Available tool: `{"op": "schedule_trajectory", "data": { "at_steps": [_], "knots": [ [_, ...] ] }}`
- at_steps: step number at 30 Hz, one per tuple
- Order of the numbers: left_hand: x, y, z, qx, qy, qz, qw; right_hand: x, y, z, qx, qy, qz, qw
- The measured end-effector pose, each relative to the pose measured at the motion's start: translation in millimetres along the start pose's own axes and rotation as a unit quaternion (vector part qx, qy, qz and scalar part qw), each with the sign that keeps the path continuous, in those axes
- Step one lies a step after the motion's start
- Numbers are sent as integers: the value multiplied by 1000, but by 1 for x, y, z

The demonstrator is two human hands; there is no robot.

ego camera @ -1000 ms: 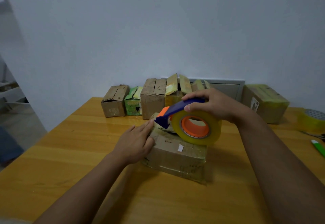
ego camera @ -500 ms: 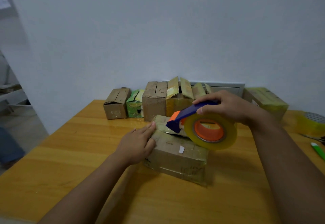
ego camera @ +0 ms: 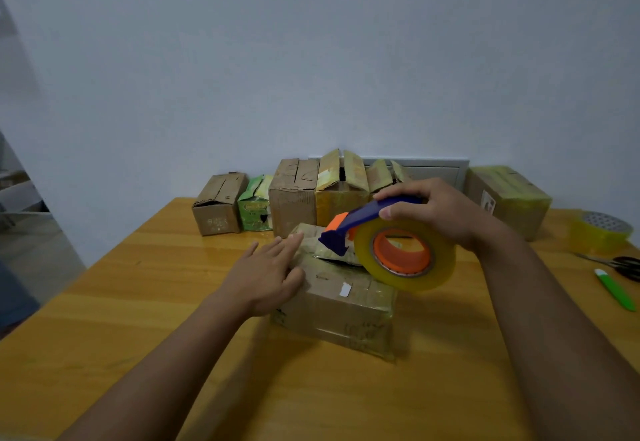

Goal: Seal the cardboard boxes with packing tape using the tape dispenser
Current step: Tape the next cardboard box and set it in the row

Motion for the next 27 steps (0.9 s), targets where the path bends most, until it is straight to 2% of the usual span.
{"op": "schedule_trajectory", "data": {
  "at_steps": [5, 10, 14, 21, 27],
  "knots": [
    [-26, 7, 2, -15, 67, 33, 997, 0, 2, 2, -1, -15, 6, 1000],
    [-28, 10, 8, 10, 48, 38, 998, 5, 9, 5, 2, -32, 4, 999],
    [-46, 11, 7, -11, 23, 62, 998, 4, 12, 6, 7, -43, 5, 999],
    [-36, 10, 5, -22, -41, 53, 997, 5, 9, 1, 38, -40, 8, 998],
    [-38, 8, -1, -21, -44, 50, 998, 5, 6, 0, 60, -39, 9, 997]
  ]
}}
Point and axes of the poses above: each hand's wrist, its own y-axis towards the middle knuckle, its own z-axis out of the palm, x = y × z, the point moved 8 cm from there along y, towards the middle knuckle, and after that the axes turned 1 degree about -z, right-handed, at the moved point
